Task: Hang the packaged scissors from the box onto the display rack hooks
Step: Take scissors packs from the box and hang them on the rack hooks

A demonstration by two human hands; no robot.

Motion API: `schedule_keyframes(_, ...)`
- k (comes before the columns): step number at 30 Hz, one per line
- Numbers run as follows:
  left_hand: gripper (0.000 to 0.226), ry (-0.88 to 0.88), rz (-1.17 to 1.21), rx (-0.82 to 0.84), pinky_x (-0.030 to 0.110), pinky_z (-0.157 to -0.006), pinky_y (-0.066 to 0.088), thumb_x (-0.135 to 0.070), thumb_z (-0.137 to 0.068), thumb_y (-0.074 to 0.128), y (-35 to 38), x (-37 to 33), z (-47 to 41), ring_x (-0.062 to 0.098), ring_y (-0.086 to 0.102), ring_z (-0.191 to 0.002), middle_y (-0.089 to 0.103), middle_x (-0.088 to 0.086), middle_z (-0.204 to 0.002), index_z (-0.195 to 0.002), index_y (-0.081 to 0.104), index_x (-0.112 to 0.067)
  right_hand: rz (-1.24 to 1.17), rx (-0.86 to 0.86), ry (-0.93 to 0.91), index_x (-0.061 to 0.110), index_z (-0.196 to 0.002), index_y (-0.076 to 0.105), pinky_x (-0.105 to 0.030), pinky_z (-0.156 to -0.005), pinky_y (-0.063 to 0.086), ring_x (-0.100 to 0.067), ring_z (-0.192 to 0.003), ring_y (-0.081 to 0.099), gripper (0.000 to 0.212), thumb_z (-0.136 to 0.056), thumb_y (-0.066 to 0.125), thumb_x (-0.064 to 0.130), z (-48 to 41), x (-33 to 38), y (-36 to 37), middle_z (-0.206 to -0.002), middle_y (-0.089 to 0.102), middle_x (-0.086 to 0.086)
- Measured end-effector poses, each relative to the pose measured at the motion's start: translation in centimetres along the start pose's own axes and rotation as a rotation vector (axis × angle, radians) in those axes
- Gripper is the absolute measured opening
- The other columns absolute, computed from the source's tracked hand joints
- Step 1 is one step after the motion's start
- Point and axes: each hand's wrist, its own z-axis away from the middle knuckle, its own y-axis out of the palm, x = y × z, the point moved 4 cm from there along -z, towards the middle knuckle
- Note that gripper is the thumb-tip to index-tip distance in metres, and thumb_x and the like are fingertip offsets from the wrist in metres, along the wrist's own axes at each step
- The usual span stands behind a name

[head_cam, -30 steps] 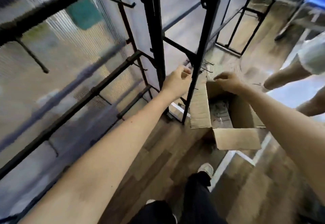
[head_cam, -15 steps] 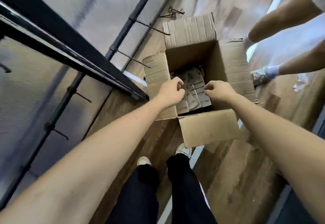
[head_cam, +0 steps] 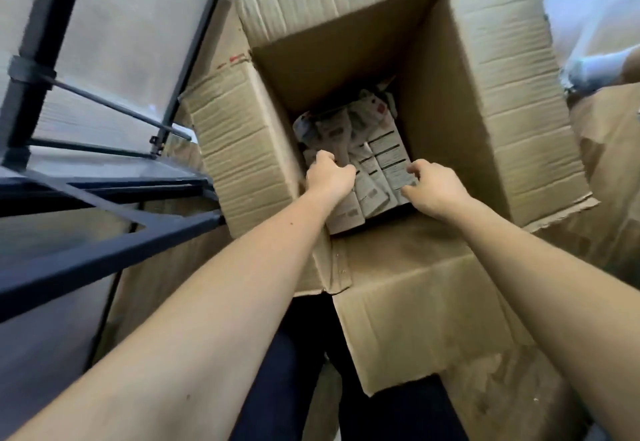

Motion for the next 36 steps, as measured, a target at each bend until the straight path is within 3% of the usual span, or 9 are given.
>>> schedule_keyframes(4,0.054,-0.071,0.084,-0.017,0.031,-0.098,0.038,-0.027,-0.092,0.051,3.9,1.4,-5.8,0.028,0.043,-0.125,0.044,0.010,-0.138,-0.139,0.031,-0.013,-0.080,-0.001,0.083,0.009,-0.138,0.034,-0.037,-0.093,0.044,-0.034,-0.119,0.048,0.052,-0.091,0.052,0.021,-6.0,-1.8,2.7,-0.135,0.045,-0.018)
schedule_keyframes(9,0.056,-0.162,0.155,-0.063,0.033,-0.095,0.041,-0.025,-0.091,0.055,8.3,3.6,-12.7,0.031,0.044,-0.124,0.044,0.014,-0.138,-0.138,0.031,-0.007,-0.179,-0.040,0.130,0.004,-0.133,0.040,-0.031,-0.094,0.042,-0.032,-0.122,0.048,0.046,-0.091,0.053,0.018,-13.6,-4.1,6.6,-0.135,0.049,-0.016)
schedule_keyframes(16,0.066,-0.171,0.124,-0.207,0.039,-0.104,0.030,-0.029,-0.085,0.063,11.5,5.0,-17.2,0.036,0.029,-0.131,0.029,0.014,-0.143,-0.135,0.028,-0.008,-0.184,-0.097,0.184,0.005,-0.146,0.014,-0.040,-0.105,0.033,-0.033,-0.135,0.030,0.077,-0.088,0.059,0.029,-18.8,-4.3,9.7,-0.150,0.024,-0.017)
schedule_keyframes(20,0.051,-0.111,0.098,-0.218,0.033,-0.093,0.041,-0.024,-0.087,0.060,10.7,5.3,-18.4,0.034,0.047,-0.121,0.046,0.017,-0.133,-0.127,0.036,-0.004,-0.351,-0.084,0.170,0.003,-0.128,0.045,-0.035,-0.093,0.044,-0.032,-0.120,0.050,0.045,-0.090,0.057,0.024,-20.1,-4.8,9.6,-0.133,0.050,-0.017)
schedule_keyframes(23,0.041,-0.093,0.043,-0.177,0.028,-0.085,0.041,-0.028,-0.092,0.051,10.2,4.3,-17.6,0.030,0.052,-0.117,0.055,0.015,-0.128,-0.124,0.048,-0.003,-0.287,-0.126,0.095,0.009,-0.112,0.057,-0.029,-0.078,0.043,-0.032,-0.106,0.057,0.023,-0.093,0.049,0.019,-18.9,-4.5,8.9,-0.120,0.059,-0.015)
schedule_keyframes(26,0.039,-0.061,-0.022,-0.180,0.028,-0.084,0.041,-0.026,-0.098,0.036,9.0,2.5,-15.2,0.030,0.053,-0.114,0.056,0.018,-0.126,-0.121,0.051,0.001,-0.274,-0.155,0.038,0.013,-0.102,0.055,-0.031,-0.071,0.043,-0.031,-0.096,0.057,0.014,-0.093,0.046,0.017,-16.4,-3.3,7.9,-0.111,0.060,-0.013)
schedule_keyframes(29,0.036,-0.039,-0.150,-0.201,0.032,-0.084,0.042,-0.020,-0.100,0.031,6.3,1.3,-11.8,0.033,0.053,-0.114,0.055,0.021,-0.125,-0.121,0.049,0.003,-0.229,-0.240,-0.001,0.008,-0.111,0.051,-0.037,-0.080,0.043,-0.038,-0.103,0.053,0.021,-0.094,0.045,0.018,-12.8,-2.7,5.2,-0.119,0.052,-0.018)
schedule_keyframes(32,0.032,0.007,-0.199,-0.221,0.035,-0.080,0.041,-0.016,-0.098,0.034,3.7,0.3,-7.1,0.037,0.053,-0.111,0.055,0.021,-0.122,-0.119,0.050,0.001,-0.352,-0.279,-0.039,0.006,-0.114,0.050,-0.038,-0.085,0.044,-0.038,-0.108,0.052,0.025,-0.094,0.044,0.019,-8.6,-1.9,2.2,-0.122,0.052,-0.019)
schedule_keyframes(36,0.026,0.112,-0.126,-0.259,0.033,-0.078,0.040,-0.015,-0.096,0.035,1.2,-1.3,0.3,0.035,0.055,-0.107,0.062,0.015,-0.113,-0.111,0.054,-0.009,-0.535,-0.322,-0.136,0.012,-0.097,0.047,-0.028,-0.066,0.030,-0.026,-0.087,0.052,0.008,-0.093,0.045,0.018,-1.6,0.3,-2.1,-0.092,0.057,-0.010)
